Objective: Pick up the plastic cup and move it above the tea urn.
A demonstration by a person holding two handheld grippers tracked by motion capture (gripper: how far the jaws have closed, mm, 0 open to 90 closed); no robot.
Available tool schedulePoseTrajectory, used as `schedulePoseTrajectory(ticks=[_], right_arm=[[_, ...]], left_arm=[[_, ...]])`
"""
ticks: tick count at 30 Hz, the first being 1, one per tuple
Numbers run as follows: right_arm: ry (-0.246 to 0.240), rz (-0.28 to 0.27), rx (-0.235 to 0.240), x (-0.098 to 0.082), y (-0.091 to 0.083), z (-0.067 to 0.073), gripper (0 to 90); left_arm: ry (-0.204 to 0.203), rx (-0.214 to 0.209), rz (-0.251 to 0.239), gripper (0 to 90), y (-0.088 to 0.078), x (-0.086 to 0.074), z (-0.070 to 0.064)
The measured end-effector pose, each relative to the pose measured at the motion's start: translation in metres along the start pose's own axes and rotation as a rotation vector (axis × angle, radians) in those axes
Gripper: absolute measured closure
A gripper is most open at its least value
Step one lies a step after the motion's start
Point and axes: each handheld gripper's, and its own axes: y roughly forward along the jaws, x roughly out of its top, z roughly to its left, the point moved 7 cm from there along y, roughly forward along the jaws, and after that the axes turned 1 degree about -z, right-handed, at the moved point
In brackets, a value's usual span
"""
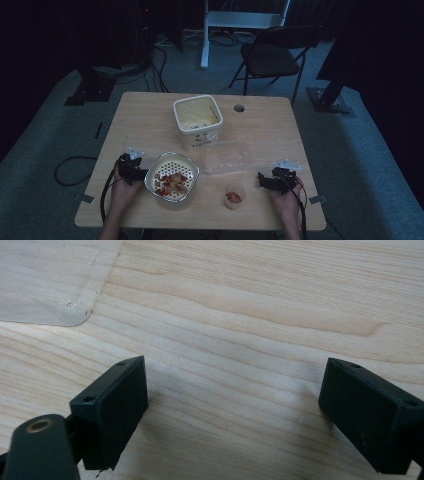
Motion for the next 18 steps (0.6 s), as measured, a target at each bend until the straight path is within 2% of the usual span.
schedulePoseTrajectory(ticks=[12, 18], right_arm=[[-0.01, 0.034, 0.013, 0.0017, -0.0007, -0.0001, 14.2], [-0.006, 0.03, 0.005, 0.0028, -0.0007, 0.0003, 18.2]], left_arm=[[0.001, 0.0, 0.0, 2.9, -0.0001, -0.0001, 0.0001], [0.001, 0.0, 0.0, 2.9, -0.0001, -0.0001, 0.0]])
